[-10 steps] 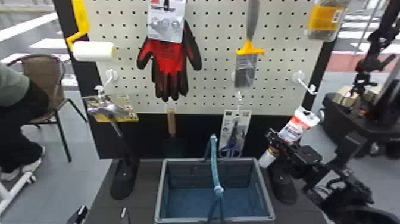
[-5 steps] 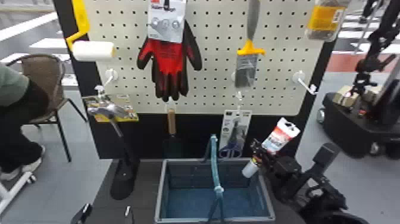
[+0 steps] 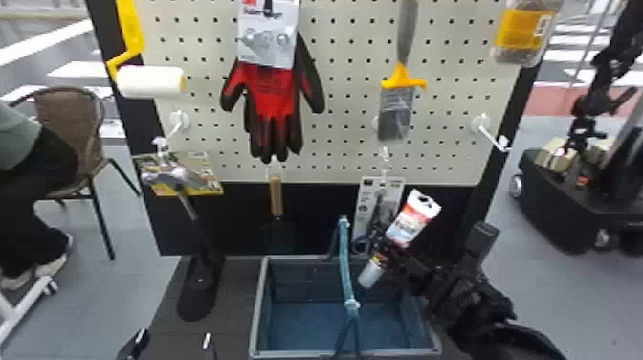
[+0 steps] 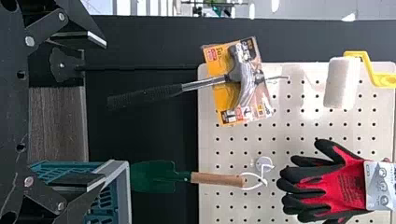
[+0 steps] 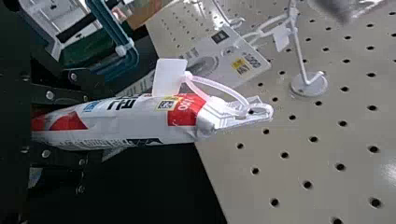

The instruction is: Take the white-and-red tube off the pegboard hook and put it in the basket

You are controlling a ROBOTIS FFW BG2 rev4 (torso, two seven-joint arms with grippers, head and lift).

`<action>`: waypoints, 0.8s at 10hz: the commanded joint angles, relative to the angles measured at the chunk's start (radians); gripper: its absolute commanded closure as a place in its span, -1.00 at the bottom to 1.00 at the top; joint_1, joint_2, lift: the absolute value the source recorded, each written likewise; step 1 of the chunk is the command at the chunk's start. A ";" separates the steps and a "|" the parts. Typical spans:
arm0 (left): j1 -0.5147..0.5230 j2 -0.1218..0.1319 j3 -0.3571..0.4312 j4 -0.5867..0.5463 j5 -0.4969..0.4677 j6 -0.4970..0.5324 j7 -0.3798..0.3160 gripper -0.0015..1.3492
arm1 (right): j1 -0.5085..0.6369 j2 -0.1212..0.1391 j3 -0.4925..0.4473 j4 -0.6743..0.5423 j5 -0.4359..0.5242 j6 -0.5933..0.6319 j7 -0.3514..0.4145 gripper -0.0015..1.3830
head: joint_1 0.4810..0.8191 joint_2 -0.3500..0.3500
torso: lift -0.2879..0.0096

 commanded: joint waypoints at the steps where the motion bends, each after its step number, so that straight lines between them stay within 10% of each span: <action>1: -0.001 -0.003 0.000 0.001 -0.001 0.002 0.000 -0.59 | -0.007 0.000 0.051 0.008 -0.038 0.012 0.002 0.56 | -0.60 0.00 | 0.26; 4: -0.007 -0.003 -0.003 0.008 -0.001 0.002 0.000 -0.59 | -0.013 0.000 0.089 0.015 -0.061 0.034 0.002 0.54 | -0.60 0.00 | 0.26; 8: -0.009 -0.003 -0.003 0.008 0.002 0.001 0.000 -0.59 | -0.013 0.000 0.087 0.010 -0.068 0.039 0.002 -0.67 | -0.60 0.00 | 0.26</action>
